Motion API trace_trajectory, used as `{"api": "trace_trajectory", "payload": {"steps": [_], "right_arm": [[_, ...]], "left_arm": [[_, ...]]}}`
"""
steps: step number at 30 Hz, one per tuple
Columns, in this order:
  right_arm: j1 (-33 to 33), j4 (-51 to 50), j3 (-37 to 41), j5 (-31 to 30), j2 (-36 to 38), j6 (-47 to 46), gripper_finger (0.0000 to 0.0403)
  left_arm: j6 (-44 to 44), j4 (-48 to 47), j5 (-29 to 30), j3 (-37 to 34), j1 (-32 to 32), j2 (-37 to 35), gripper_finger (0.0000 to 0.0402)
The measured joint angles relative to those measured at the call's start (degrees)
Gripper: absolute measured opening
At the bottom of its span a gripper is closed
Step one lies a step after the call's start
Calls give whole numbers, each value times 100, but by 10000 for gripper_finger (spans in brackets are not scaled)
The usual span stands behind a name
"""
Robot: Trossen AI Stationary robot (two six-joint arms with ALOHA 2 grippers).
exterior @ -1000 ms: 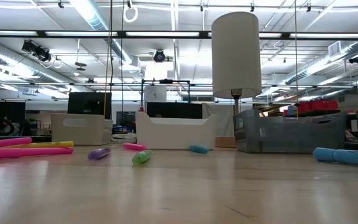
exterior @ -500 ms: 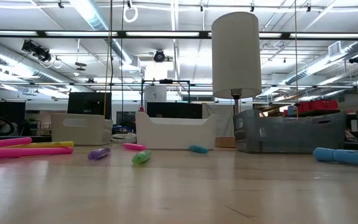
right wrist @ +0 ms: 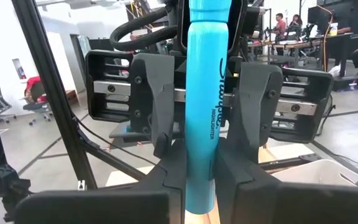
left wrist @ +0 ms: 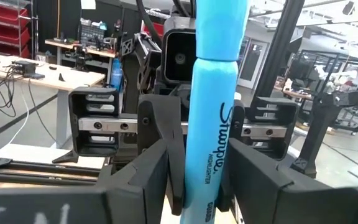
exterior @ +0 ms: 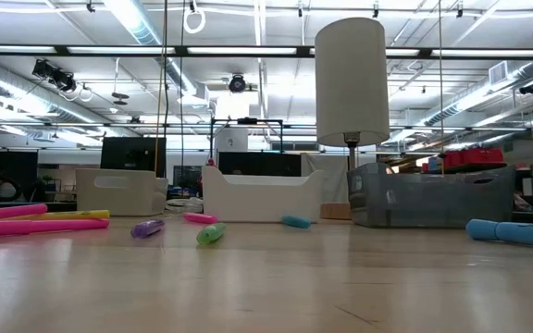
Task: Pick & Place Markers
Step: Put the middle blue highlighter pen into the gray bin
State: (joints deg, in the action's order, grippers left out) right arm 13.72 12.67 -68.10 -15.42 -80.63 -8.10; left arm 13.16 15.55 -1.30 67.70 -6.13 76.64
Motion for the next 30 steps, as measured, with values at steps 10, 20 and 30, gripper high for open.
{"api": "trace_trajectory", "payload": {"steps": [10,20,30], "right_arm": [[0,-449,42,6,-25,-53,37],[0,-159,40,2,-31,-63,37],[0,257,39,4,-27,-59,37]], "left_arm": [[224,198,-212,26,20,-24,193],[267,-12,-338,26,20,-31,195],[268,-174,-352,26,22,-26,172]]}}
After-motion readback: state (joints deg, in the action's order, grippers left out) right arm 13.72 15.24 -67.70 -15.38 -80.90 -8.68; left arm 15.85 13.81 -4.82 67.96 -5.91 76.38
